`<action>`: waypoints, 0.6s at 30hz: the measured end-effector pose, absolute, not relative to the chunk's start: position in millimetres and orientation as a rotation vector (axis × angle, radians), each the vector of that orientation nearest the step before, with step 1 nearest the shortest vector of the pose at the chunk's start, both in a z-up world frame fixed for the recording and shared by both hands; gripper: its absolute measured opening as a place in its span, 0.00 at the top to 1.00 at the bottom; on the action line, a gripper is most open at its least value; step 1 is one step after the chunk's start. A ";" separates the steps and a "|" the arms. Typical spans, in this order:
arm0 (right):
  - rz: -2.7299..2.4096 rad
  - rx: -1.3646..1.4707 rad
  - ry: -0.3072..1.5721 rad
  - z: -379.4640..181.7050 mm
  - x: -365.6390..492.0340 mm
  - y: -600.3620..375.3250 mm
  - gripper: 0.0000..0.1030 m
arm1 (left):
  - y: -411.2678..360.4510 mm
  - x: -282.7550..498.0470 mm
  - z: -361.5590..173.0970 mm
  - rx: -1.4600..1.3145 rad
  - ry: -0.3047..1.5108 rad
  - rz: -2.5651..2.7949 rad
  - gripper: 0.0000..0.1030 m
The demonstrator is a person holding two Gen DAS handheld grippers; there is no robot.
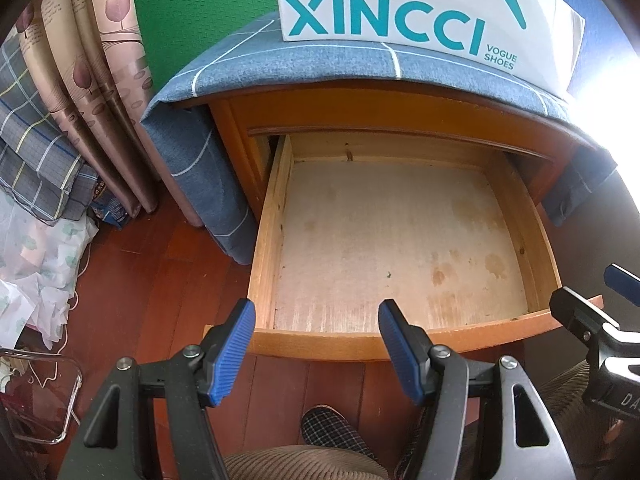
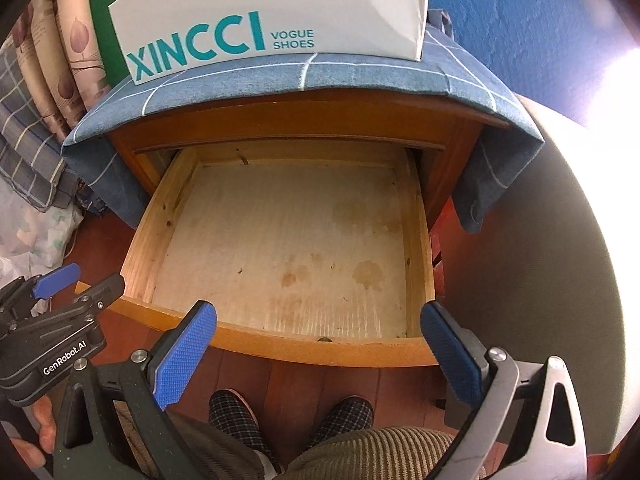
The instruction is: Take underwear out of drawer
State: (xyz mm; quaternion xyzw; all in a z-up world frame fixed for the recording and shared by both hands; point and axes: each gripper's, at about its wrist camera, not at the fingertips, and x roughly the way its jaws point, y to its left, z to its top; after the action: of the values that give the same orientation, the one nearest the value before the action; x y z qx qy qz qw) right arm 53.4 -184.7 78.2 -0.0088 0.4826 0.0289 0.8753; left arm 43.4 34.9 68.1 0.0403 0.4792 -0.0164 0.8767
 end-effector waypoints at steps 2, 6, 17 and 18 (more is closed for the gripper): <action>0.061 -0.015 1.009 78.0 53.6 -184.9 0.02 | 35.1 43.7 68.0 0.086 1.002 -0.033 0.36; 0.060 -0.019 1.012 77.2 54.3 -184.3 0.02 | 35.6 43.9 67.7 0.086 1.005 -0.033 0.36; 0.059 -0.028 1.015 76.2 54.1 -182.1 0.02 | 34.9 43.5 68.0 0.091 1.005 -0.032 0.36; 0.059 -0.029 1.014 76.2 54.0 -181.9 0.02 | 34.9 43.7 67.8 0.090 1.005 -0.034 0.36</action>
State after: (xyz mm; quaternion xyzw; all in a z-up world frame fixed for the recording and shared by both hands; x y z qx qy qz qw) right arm 54.0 -181.9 76.2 -0.0139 0.4855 0.0282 0.8736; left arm 43.7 34.9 67.8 0.0431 0.4816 -0.0161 0.8752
